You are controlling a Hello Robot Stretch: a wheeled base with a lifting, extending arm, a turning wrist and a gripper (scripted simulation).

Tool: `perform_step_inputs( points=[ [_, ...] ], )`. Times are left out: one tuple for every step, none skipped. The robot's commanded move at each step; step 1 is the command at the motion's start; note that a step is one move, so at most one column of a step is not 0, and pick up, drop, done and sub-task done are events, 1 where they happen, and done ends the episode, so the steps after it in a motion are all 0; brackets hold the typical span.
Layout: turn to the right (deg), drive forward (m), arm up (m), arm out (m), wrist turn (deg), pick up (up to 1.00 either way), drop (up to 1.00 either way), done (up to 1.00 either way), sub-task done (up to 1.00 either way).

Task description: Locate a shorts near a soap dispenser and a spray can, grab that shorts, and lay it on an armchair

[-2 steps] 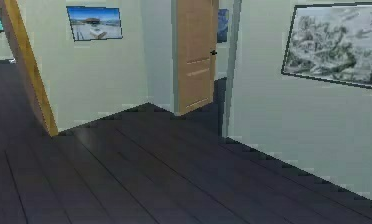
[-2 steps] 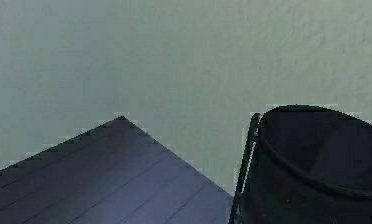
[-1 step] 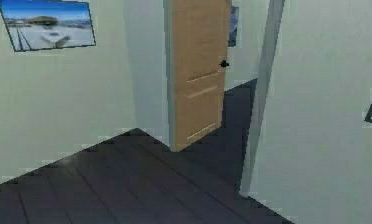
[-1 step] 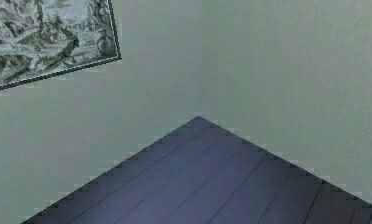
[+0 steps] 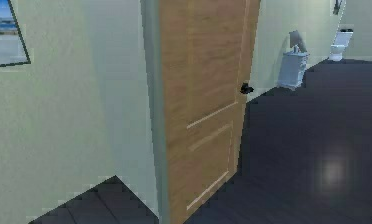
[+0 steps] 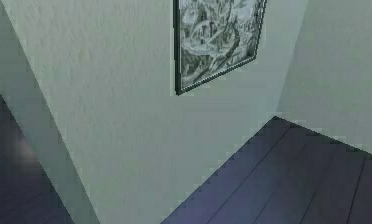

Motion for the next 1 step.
perform_step_inputs(
  points=[
    [-6.0, 0.0, 0.0, 0.0, 0.0, 0.0, 0.0, 0.0, 0.0]
  ],
)
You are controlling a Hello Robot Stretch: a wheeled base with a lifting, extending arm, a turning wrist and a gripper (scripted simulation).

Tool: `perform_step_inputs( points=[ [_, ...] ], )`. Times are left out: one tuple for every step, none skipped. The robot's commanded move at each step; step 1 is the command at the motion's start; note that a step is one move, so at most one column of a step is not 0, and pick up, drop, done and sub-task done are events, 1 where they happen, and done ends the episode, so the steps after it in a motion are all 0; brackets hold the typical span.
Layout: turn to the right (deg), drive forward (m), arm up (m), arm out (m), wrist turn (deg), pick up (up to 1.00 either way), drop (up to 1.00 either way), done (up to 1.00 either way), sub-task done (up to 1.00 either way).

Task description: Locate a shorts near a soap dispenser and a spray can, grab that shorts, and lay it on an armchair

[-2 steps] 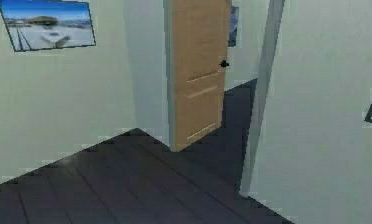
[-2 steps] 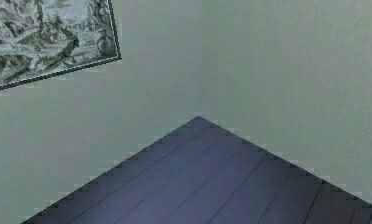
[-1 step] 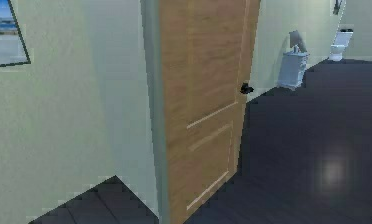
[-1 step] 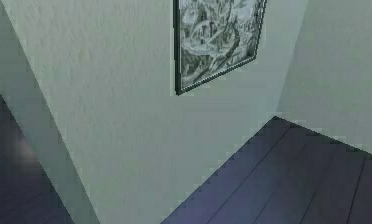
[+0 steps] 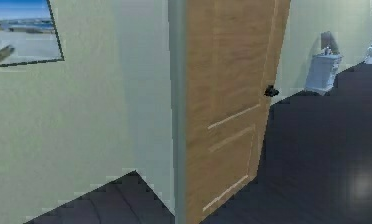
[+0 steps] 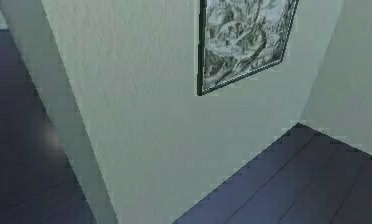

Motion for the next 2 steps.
perform_step_inputs(
  points=[
    [0.0, 0.3, 0.0, 0.0, 0.0, 0.0, 0.0, 0.0, 0.0],
    [45.0, 0.0, 0.0, 0.0, 0.0, 0.0, 0.0, 0.0, 0.0]
  ],
)
